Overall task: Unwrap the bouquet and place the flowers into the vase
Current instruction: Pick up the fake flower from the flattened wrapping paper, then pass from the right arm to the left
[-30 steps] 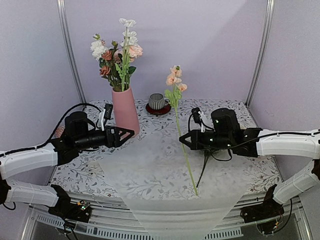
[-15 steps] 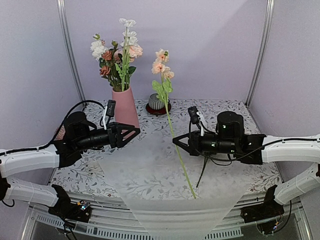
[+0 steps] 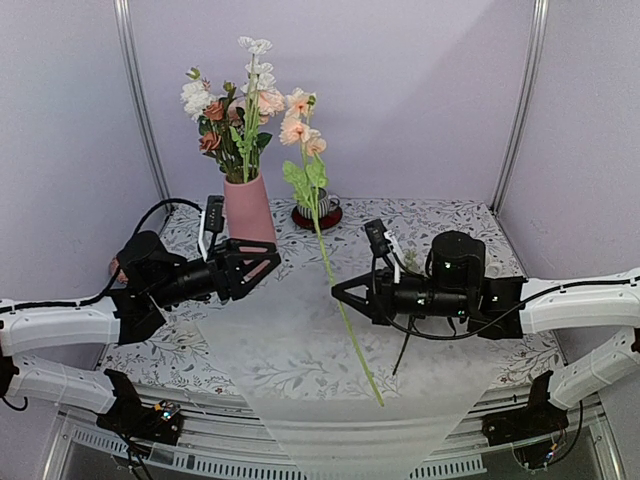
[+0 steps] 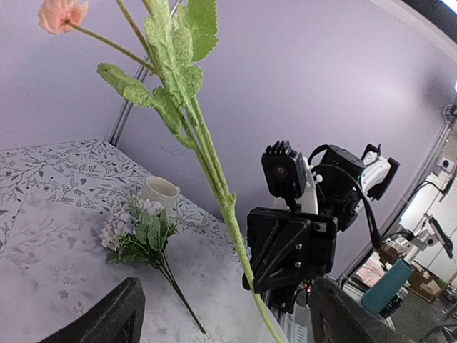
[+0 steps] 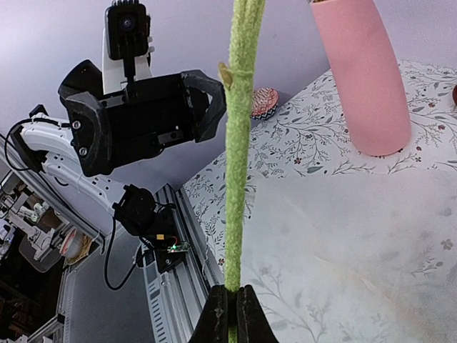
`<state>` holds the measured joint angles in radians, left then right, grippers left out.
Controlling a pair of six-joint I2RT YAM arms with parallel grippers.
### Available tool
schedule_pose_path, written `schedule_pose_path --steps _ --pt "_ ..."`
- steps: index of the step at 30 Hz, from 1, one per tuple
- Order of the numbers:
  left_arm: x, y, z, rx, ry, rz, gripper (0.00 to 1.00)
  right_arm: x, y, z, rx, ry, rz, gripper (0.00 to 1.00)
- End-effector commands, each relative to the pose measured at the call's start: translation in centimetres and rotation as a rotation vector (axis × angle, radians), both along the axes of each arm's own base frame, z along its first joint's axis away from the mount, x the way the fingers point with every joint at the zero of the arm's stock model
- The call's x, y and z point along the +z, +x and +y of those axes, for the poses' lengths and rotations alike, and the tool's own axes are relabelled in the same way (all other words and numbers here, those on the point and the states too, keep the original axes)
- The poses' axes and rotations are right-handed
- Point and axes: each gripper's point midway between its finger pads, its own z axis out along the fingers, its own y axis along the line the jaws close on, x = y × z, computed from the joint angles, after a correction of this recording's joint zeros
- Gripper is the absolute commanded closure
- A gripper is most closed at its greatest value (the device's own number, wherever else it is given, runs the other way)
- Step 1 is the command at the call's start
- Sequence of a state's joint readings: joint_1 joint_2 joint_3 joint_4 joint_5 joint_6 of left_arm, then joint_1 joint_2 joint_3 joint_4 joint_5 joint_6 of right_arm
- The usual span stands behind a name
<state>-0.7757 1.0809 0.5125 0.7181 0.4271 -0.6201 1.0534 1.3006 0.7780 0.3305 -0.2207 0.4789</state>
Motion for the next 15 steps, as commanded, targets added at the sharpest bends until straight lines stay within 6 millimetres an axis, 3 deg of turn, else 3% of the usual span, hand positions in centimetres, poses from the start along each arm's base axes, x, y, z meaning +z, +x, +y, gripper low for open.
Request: schedule_pose_path --steps 1,15 --pt "1.2 -0.5 -0.5 -0.010 -0.047 -0.027 0.18 0.7 -0.9 1.3 0.042 0.032 -0.036 0.98" --pt "1.5 -0.9 -1.7 -0.036 -0.074 -0.032 0.21 0.1 -2.9 4.2 0.108 0.010 -0.047 0.98"
